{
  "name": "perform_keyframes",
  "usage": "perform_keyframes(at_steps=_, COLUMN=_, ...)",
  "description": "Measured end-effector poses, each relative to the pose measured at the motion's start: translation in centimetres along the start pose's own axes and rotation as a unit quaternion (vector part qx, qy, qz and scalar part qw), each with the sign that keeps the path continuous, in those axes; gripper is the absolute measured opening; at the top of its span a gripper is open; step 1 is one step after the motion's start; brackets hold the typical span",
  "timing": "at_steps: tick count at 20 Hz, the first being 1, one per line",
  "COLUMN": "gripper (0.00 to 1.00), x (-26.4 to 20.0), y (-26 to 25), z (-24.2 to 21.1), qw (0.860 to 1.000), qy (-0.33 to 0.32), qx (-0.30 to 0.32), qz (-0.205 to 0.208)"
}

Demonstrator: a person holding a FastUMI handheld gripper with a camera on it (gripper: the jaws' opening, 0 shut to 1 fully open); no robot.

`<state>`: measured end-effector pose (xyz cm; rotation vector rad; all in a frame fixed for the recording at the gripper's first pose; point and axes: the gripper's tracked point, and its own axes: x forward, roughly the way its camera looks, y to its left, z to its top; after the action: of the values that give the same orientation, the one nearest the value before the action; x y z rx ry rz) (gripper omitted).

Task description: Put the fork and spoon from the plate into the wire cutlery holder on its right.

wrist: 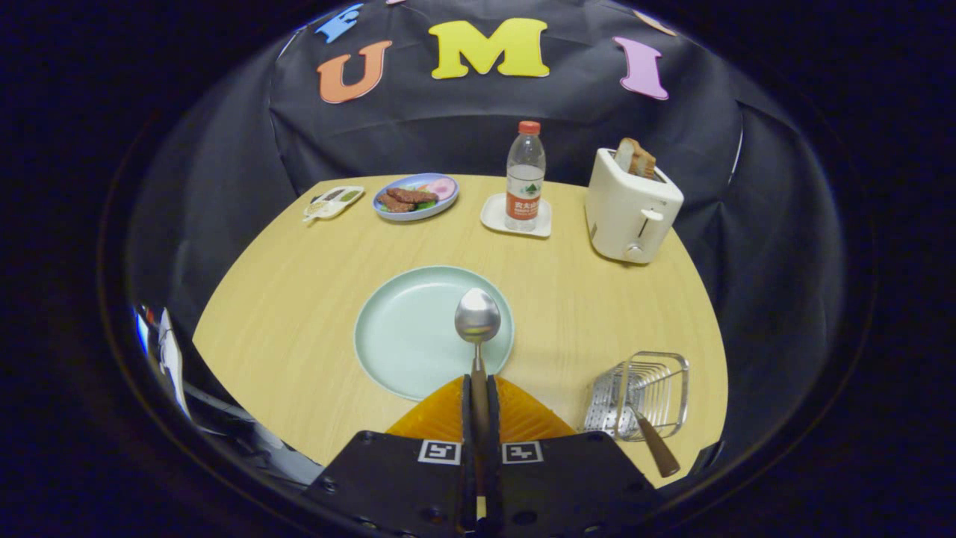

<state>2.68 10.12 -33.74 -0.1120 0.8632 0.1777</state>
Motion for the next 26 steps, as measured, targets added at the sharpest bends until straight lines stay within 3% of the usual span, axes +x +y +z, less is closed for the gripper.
perform_keyframes(at_steps=10, gripper=0.05, x=-5.5, y=-7.9, z=0.0, qw=0.999, qy=-0.023, qx=0.049, qz=-0.009)
perform_keyframes(at_steps=18, gripper=0.05, x=-5.8, y=-12.5, z=-4.0, qw=0.994, qy=0.028, qx=0.106, qz=-0.022)
perform_keyframes(at_steps=26, gripper=0.05, x=-5.3, y=-13.6, z=-4.4, qw=0.987, qy=0.055, qx=0.149, qz=-0.028)
